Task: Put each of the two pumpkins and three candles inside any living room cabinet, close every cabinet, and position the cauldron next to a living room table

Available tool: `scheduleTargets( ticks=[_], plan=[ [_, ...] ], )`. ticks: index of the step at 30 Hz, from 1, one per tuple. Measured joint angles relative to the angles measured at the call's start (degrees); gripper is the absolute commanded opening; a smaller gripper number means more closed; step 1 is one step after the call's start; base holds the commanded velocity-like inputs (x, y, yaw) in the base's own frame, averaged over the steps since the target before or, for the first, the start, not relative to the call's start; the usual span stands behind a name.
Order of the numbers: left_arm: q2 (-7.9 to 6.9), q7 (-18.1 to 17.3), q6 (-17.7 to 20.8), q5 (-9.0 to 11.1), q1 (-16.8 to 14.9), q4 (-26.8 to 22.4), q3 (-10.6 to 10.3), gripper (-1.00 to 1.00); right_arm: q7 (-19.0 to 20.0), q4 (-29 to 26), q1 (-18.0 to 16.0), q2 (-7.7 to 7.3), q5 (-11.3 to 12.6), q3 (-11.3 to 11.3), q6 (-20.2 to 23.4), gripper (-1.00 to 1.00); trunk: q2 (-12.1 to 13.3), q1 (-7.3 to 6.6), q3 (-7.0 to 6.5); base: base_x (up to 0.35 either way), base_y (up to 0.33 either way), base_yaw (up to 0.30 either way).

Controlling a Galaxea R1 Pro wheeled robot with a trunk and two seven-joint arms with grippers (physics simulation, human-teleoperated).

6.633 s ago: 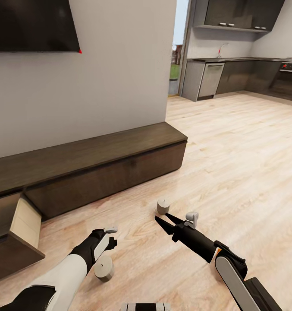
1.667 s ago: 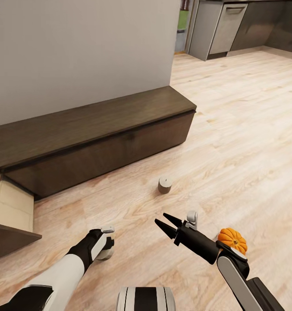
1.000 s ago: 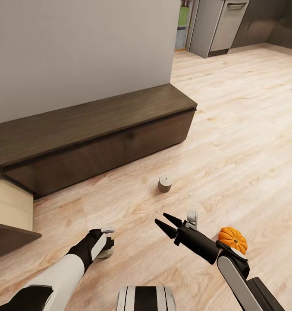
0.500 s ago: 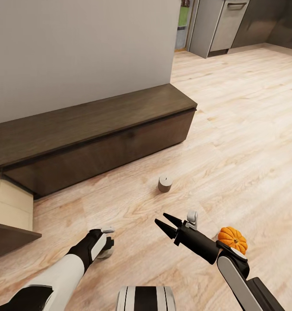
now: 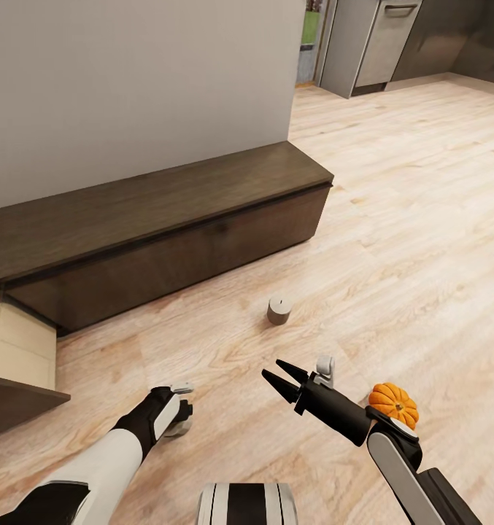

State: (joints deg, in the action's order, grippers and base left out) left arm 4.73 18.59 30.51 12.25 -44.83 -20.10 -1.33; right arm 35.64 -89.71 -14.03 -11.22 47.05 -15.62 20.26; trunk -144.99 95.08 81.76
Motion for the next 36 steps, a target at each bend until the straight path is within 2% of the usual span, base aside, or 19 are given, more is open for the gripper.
scheduleTargets(
  ticks=[8, 15, 17, 18, 20, 21, 23, 24, 25, 26, 27, 28, 33, 36],
  plan=[
    [-0.05, -0.09, -0.01, 0.07, -0.01, 0.03, -0.03, -1.0, 0.0, 0.0, 0.0, 0.0, 0.06, 0.0, 0.0, 1.0, 0.0, 0.0, 0.0, 0.0, 0.0, 0.0],
    [-0.12, -0.21, -0.71, -0.31, -0.01, -0.44, 0.02, -1.0, 0.0, 0.0, 0.0, 0.0, 0.03, -0.01, 0.0, 1.0, 0.09, -0.18, -1.55, 0.0, 0.0, 0.0],
    [-0.2, -0.24, -2.2, -0.48, -0.02, -1.51, -0.01, -1.0, 0.0, 0.02, 0.0, 0.0, 0.03, 0.0, 0.0, 1.0, 0.12, -0.24, -1.99, 0.0, 0.0, 0.0],
    [-0.78, -0.25, -3.98, -0.48, 0.02, -3.21, 0.1, -1.0, 0.0, 0.07, 0.0, 0.0, 0.0, 0.0, 0.0, 1.0, 0.13, -0.25, -2.21, 0.0, 0.0, 0.0],
    [-1.24, -0.31, -4.37, -0.5, -0.02, -7.02, 0.08, -1.0, 0.0, 0.13, 0.0, 0.0, 0.0, -0.02, 0.0, 1.0, 0.16, -0.32, -2.66, 0.0, 0.0, 0.0],
    [-2.37, -0.3, -3.53, -0.05, 0.03, -9.76, 0.32, -1.0, 0.0, 0.22, 0.0, 0.0, -0.01, -0.02, 0.0, 1.0, 0.18, -0.33, -2.87, 0.0, 0.0, 0.0],
    [-2.86, -0.37, -1.2, -0.02, 0.0, -21.63, 0.26, -1.0, 0.02, 0.25, 0.0, 0.0, 0.01, -0.03, 0.0, 1.0, 0.2, -0.39, -3.32, 0.0, 0.0, 0.0],
    [-2.95, -0.39, -0.16, -0.11, 0.05, -23.77, 0.29, -1.0, 0.03, 0.27, 0.0, 0.0, 0.0, -0.02, 0.0, 1.0, 0.21, -0.42, -3.55, 0.0, 0.0, 0.0],
    [-3.28, -0.49, 7.33, 3.1, 6.64, -37.3, 0.51, -1.0, -0.2, 0.35, 0.0, 0.06, 0.08, -0.15, 0.02, 1.0, 0.22, -0.45, -3.76, 0.0, 0.0, 0.0],
    [-3.3, -0.55, 19.51, 4.57, 8.78, -45.26, 0.5, -1.0, -0.23, 0.35, 0.0, 0.07, 0.06, -0.16, 0.06, 1.0, 0.24, -0.47, -3.97, 0.0, 0.0, 0.0],
    [-3.3, -0.57, 21.62, 6.8, 10.9, -52.06, 0.46, -1.0, -0.28, 0.35, 0.0, 0.08, 0.02, -0.17, 0.16, 1.0, 0.26, -0.49, -4.19, 0.0, 0.0, 0.0],
    [-3.31, -0.57, 22.49, 6.62, 11.43, -57.09, 0.48, -1.0, -0.33, 0.35, 0.0, 0.08, 0.01, -0.17, 0.2, 1.0, 0.26, -0.53, -4.43, 0.0, 0.0, 0.0],
    [-3.43, -0.59, 24.0, 7.9, 16.59, -64.74, 0.56, -1.0, -2.28, 0.27, 0.0, 0.16, -0.21, -0.04, 0.52, 1.0, 0.33, -0.65, -5.53, -0.001, 0.0, 0.0],
    [-3.59, -0.64, 25.6, 8.05, 17.9, -67.2, 0.56, -1.0, -4.3, 0.27, 0.0, 0.17, -0.19, -0.04, 0.75, 1.0, 0.37, -0.71, -6.2, -0.13, 0.0, 0.0]
  ],
)
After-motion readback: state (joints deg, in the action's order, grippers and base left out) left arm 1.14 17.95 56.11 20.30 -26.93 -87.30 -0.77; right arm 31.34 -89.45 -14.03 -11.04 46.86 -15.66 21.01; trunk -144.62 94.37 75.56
